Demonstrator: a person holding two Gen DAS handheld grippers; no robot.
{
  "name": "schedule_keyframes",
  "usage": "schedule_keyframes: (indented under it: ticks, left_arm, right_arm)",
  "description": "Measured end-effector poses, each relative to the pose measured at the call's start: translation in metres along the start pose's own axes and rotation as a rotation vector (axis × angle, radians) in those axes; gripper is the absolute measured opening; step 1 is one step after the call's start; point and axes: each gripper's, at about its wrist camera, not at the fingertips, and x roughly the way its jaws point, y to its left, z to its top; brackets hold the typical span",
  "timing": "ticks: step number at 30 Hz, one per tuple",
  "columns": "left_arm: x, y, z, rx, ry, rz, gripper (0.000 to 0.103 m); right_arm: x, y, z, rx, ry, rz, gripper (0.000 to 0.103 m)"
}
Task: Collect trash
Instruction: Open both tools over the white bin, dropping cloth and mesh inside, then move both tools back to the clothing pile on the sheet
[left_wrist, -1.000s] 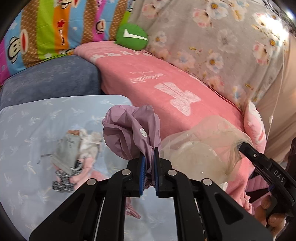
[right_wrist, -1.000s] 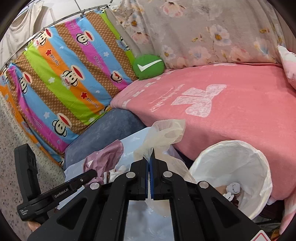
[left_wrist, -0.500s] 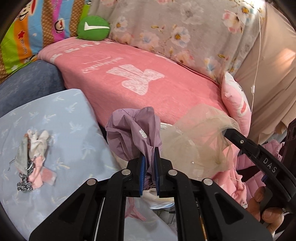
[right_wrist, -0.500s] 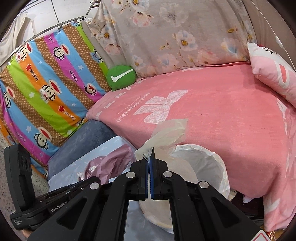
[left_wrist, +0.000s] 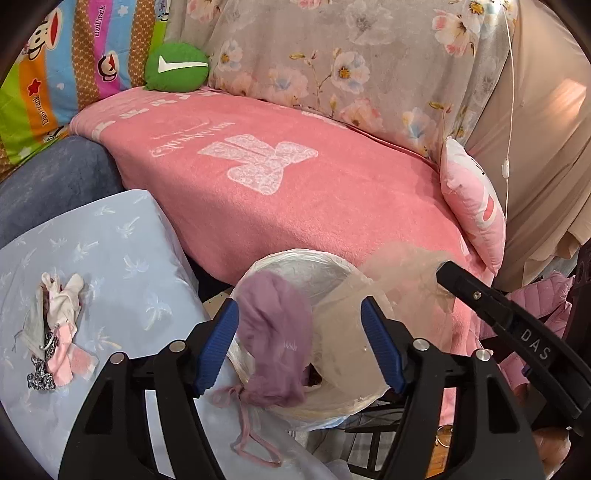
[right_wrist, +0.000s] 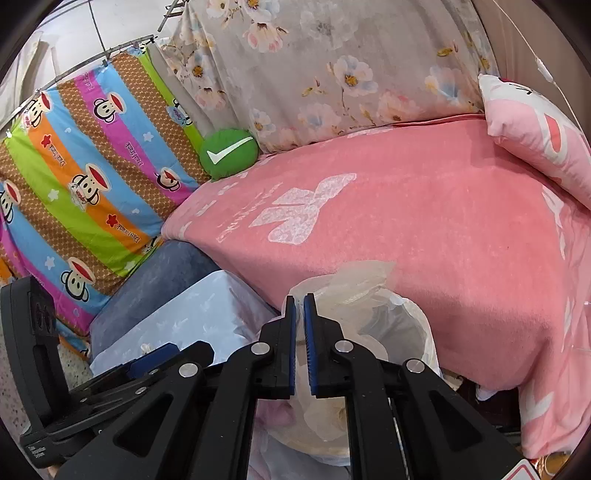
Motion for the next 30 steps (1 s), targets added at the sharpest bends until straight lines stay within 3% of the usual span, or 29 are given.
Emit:
schedule_keyframes:
  ticks: [4,11,20,22,30]
  left_arm:
    - [0.002,0.004,0.001,-0.015,0.008,0.014,0.066]
    - [-0.001,0.013,-0.002,-0.036,0.004,0.027,0.066]
    - [-0.005,0.024,-0.005,-0.06,0.002,0.044,0.066]
    - [-0.005,0.028,-0.006,-0.066,0.005,0.052,0.066]
    - [-0.006,0.05,-0.022,-0.108,0.026,0.086,0.067]
  right_arm:
    - [0.003,0.001,0.0,-0.004,0.007,0.0,0.01]
    - [0.009,0.007,-0.004,-0.02,0.031,-0.006,0.023]
    - [0.028,0.011,-0.021,-0.047,0.126,-0.047,0.037]
    - [0.035,0.009,-0.03,-0.068,0.173,-0.079,0.042]
    - [0.042,-0.009,-0.093,-0.133,0.315,-0.159,0.043]
